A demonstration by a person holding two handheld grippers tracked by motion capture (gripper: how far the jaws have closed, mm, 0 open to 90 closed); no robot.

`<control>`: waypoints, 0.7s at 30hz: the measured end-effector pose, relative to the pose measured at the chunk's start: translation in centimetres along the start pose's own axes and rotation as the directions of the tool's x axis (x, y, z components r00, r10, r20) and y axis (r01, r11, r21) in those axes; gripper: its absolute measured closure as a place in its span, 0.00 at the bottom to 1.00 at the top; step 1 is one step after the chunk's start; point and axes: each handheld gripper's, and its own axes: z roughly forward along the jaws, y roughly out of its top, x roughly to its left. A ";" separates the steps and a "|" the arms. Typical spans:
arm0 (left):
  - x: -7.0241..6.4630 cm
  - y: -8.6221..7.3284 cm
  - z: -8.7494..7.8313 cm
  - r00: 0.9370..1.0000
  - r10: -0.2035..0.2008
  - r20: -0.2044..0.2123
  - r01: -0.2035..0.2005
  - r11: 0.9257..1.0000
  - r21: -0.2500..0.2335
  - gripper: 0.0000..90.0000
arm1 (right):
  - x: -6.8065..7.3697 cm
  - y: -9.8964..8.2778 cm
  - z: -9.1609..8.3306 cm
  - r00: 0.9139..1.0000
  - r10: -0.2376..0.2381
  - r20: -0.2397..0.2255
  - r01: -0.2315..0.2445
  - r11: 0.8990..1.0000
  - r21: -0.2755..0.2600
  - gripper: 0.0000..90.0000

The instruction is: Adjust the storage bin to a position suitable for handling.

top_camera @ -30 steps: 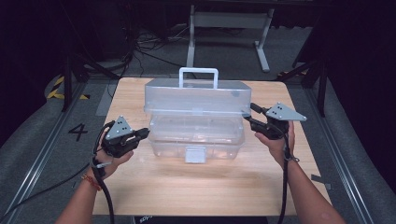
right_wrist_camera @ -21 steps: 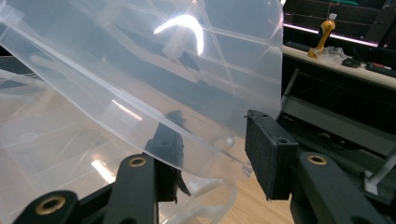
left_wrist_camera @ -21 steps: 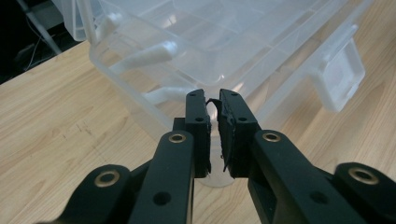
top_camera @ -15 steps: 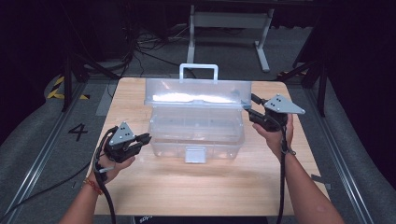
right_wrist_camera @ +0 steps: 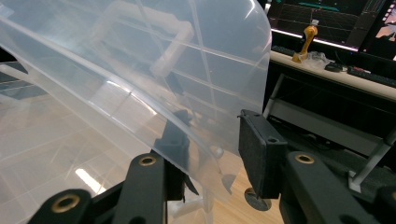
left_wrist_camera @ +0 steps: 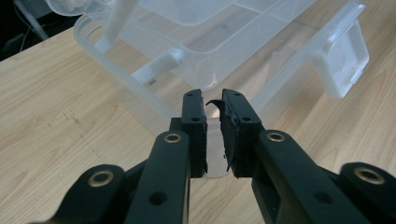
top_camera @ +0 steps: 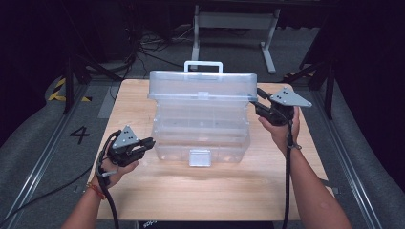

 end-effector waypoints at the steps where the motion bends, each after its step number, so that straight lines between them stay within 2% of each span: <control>1: 0.0 -0.1 0.0 1.000 0.000 -0.005 0.000 1.000 0.004 0.88 | -0.1 0.0 0.1 1.000 0.005 0.001 -0.005 1.000 0.000 0.72; 4: -0.2 -0.4 -0.2 1.000 0.014 -0.015 -0.013 1.000 0.009 0.87 | -0.3 0.1 0.5 1.000 0.013 0.004 -0.013 1.000 -0.008 0.73; 5: -0.2 -0.6 -0.3 1.000 0.012 -0.016 -0.012 1.000 0.007 0.85 | -0.5 0.2 0.8 1.000 0.025 0.004 -0.025 1.000 -0.014 0.73; 7: -0.3 -1.6 -0.5 1.000 0.006 -0.012 -0.005 1.000 0.020 0.83 | -0.7 0.4 1.2 1.000 0.018 0.013 -0.018 1.000 -0.001 0.73; 8: -0.3 -1.6 -0.5 1.000 0.006 -0.012 -0.005 1.000 0.020 0.82 | -0.7 0.4 1.2 1.000 0.018 0.013 -0.018 1.000 -0.001 0.73; 11: -0.3 -3.3 -0.3 1.000 0.015 -0.017 -0.014 0.997 0.074 0.80 | -0.9 0.5 1.6 0.999 0.023 0.023 -0.023 1.000 0.004 0.74; 13: -0.3 -4.4 -0.1 1.000 0.017 0.000 -0.017 0.995 0.100 0.78 | -1.0 0.6 1.9 0.999 0.037 0.029 -0.037 0.999 0.005 0.75; 15: -0.1 -5.7 0.0 1.000 0.005 0.011 -0.006 0.991 0.130 0.73 | -1.3 0.7 2.2 0.998 0.064 0.025 -0.064 0.998 -0.001 0.75; 16: -0.1 -5.7 0.0 1.000 0.005 0.011 -0.006 0.991 0.130 0.72 | -1.3 0.7 2.2 0.998 0.064 0.025 -0.064 0.998 -0.001 0.75; 18: 0.2 -6.6 0.1 1.000 -0.019 0.010 0.018 0.989 0.145 0.68 | -1.6 0.9 2.5 0.997 0.073 0.026 -0.073 0.997 0.003 0.76; 20: 0.4 -7.2 0.2 0.999 -0.041 0.001 0.040 0.986 0.163 0.60 | -1.7 1.0 2.7 0.996 0.082 0.027 -0.082 0.997 0.000 0.76; 21: 0.3 -7.4 0.3 0.998 -0.063 -0.006 0.064 0.985 0.162 0.54 | -1.8 1.0 2.7 0.996 0.086 0.028 -0.086 0.996 -0.001 0.76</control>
